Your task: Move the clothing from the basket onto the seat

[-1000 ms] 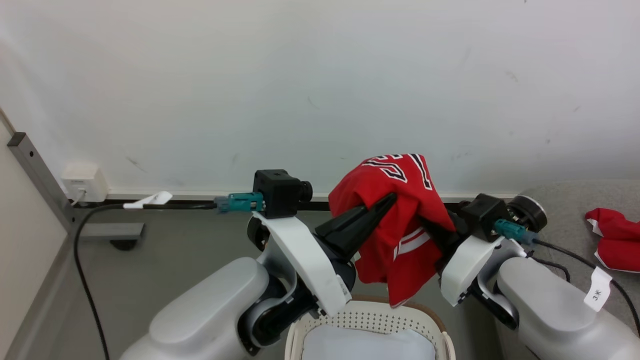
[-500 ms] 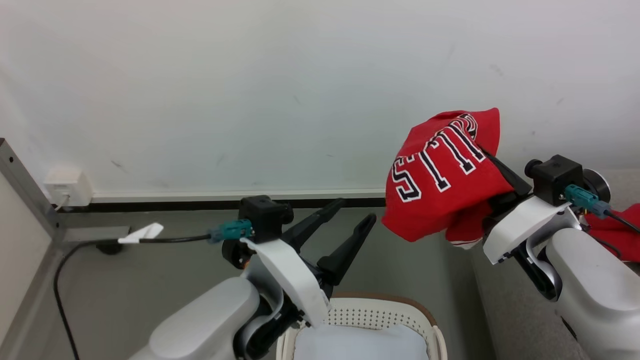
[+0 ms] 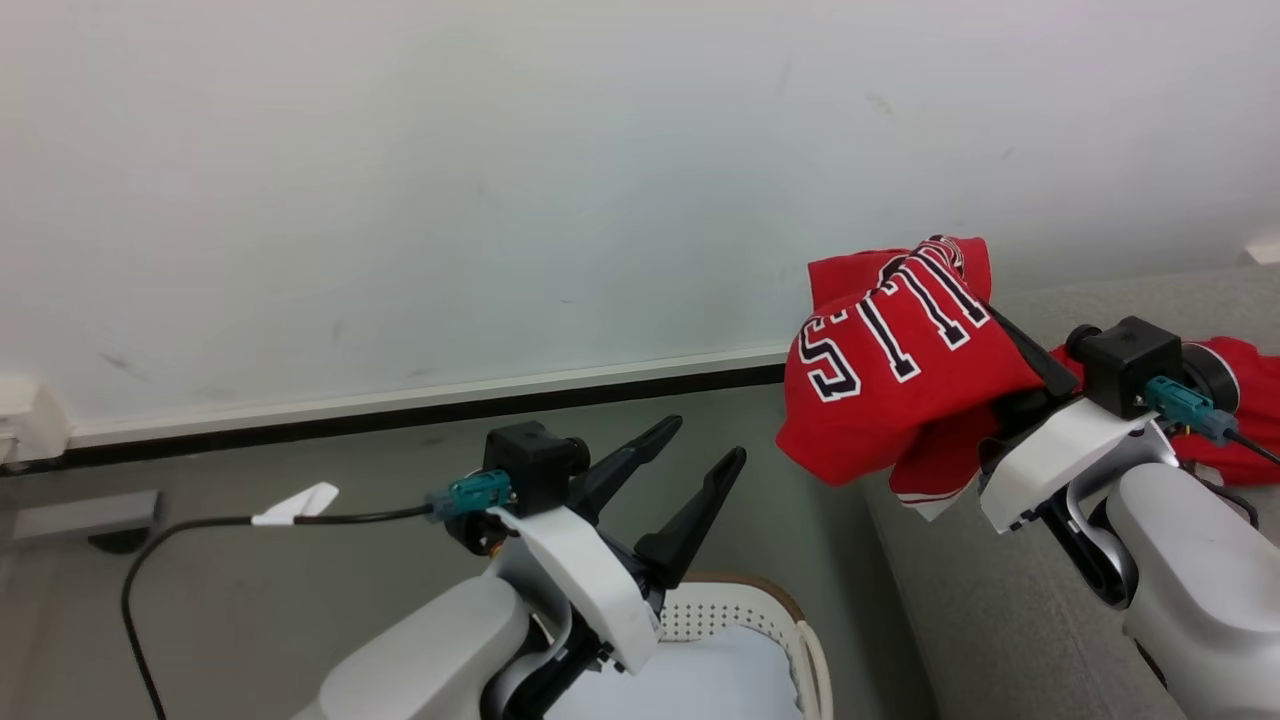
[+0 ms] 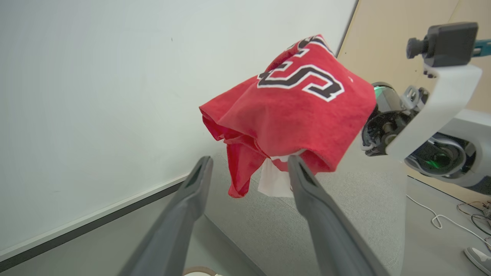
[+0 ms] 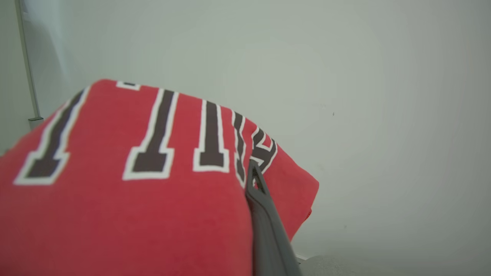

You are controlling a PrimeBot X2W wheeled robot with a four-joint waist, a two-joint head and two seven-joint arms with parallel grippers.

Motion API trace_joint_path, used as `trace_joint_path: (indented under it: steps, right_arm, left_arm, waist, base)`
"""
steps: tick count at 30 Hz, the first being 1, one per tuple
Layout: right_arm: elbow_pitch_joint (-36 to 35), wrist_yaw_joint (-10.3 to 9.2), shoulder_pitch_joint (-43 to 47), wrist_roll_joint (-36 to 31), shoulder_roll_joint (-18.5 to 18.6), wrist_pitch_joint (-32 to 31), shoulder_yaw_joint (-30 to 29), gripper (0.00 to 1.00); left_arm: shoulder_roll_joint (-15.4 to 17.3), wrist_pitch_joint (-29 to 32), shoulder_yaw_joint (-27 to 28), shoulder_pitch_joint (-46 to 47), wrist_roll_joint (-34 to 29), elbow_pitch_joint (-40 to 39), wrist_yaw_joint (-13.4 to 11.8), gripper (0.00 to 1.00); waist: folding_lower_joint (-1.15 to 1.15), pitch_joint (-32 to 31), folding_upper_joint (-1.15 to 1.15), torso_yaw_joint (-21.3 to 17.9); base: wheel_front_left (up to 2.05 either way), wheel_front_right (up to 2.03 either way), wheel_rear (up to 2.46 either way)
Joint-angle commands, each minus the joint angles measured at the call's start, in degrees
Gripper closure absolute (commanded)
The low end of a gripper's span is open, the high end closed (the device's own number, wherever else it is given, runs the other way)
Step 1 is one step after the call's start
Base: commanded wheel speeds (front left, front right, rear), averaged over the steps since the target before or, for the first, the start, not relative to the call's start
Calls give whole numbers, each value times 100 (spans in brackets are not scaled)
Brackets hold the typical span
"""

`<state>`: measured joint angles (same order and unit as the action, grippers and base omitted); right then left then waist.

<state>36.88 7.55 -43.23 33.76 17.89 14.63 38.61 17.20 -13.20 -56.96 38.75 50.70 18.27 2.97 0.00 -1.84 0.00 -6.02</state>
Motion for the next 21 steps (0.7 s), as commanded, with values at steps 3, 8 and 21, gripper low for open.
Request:
trace_joint_path:
  steps: [3, 8, 21]
  right_arm:
    - [-74, -13, 104, -85, 69, -24, -81, 100]
    - [-157, -13, 162, -105, 152, -75, -194, 100]
    - [-565, -13, 483, -252, 464, -313, -643, 100]
  left_arm:
    - [-21, -75, 11, -58, -120, 46, 18, 0]
    - [-83, -129, 20, -93, -212, 59, 42, 0]
    - [-269, -191, 78, -192, -449, 81, 119, 0]
  waist:
    - [0, 58, 0, -360]
    - [0, 103, 0, -731]
    - [0, 245, 0, -1254]
  base:
    - [0, 0, 0]
    - [0, 0, 0]
    - [0, 0, 0]
